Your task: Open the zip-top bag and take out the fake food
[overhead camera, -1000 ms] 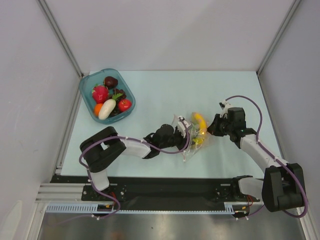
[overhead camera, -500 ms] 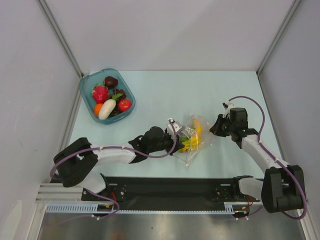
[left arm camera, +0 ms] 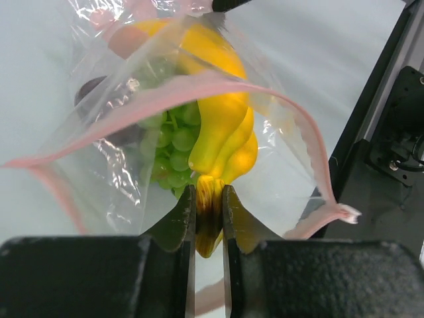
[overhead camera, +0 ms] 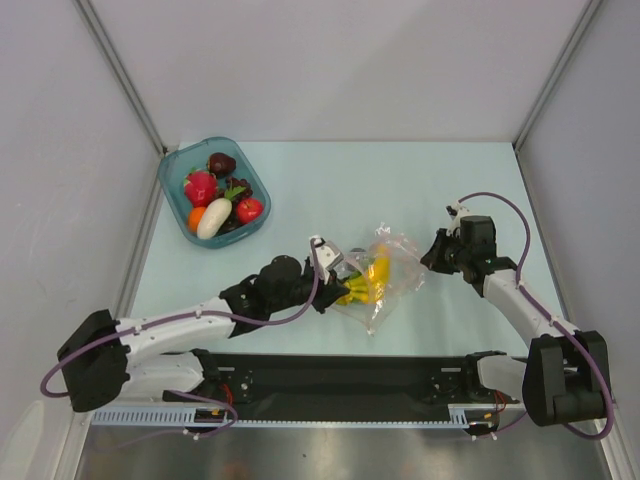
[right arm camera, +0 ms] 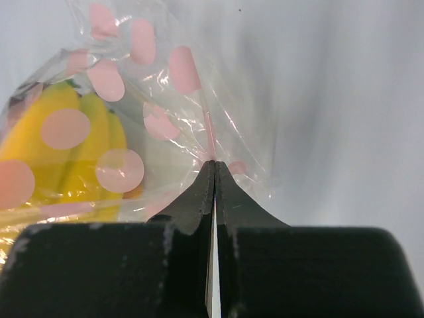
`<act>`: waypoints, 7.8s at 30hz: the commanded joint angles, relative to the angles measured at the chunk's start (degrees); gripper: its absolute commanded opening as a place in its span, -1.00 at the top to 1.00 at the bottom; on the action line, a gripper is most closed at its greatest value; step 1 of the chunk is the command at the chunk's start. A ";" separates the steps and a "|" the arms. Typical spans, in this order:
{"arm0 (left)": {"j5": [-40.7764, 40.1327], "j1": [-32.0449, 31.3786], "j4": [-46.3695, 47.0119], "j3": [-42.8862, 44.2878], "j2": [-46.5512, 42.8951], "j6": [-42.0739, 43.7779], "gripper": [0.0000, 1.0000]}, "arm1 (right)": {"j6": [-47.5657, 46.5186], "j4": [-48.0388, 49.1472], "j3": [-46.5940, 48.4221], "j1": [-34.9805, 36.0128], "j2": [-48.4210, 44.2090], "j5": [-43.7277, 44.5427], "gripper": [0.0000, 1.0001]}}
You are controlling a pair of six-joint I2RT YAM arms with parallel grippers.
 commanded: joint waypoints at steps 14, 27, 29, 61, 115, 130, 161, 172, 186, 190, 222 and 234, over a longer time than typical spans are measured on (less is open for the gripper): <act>-1.33 3.34 -15.31 3.88 -11.98 3.46 0.99 | -1.23 -0.03 1.74 -0.77 -1.37 3.73 1.00; 15.55 3.78 -20.34 2.30 -20.23 -0.68 0.99 | -1.23 0.32 1.65 -0.77 -1.37 3.12 1.00; 15.46 3.86 -20.51 2.13 -21.65 -0.77 0.99 | -1.23 0.49 1.74 -0.77 -1.46 3.03 1.00; 9.23 4.57 -32.29 9.59 -40.28 -3.05 0.99 | -1.05 0.93 1.48 -0.77 -1.72 1.89 1.00; -26.98 47.81 5.50 42.64 31.07 9.78 0.99 | -1.40 2.25 0.86 -0.50 -0.49 -1.63 1.00; -32.52 50.36 2.69 49.50 43.03 8.82 0.99 | -1.84 2.78 0.69 -0.24 -1.72 -3.47 1.00; -28.74 43.42 7.43 33.60 19.78 7.41 -0.84 | -1.84 3.22 0.77 -0.06 -2.25 -4.70 1.00; -6.26 31.65 2.33 7.42 -9.59 1.18 -0.40 | -1.66 4.01 0.77 -0.06 -1.99 -5.67 1.00; -6.25 5.29 -9.62 -5.87 -25.96 -1.82 0.12 | -1.40 3.84 0.51 0.03 -2.78 -6.29 1.00; -6.42 2.02 -10.40 -7.54 -25.70 -1.56 0.14 | -1.40 3.66 0.60 0.03 -2.95 -6.20 1.00; -14.07 -4.31 1.55 -1.13 6.37 18.30 -0.54 | -1.75 3.40 0.86 0.03 -2.07 -7.60 1.00; -18.55 -4.40 6.12 -0.78 13.76 22.96 -0.69 | -1.75 3.75 0.86 0.03 -1.55 -9.10 1.00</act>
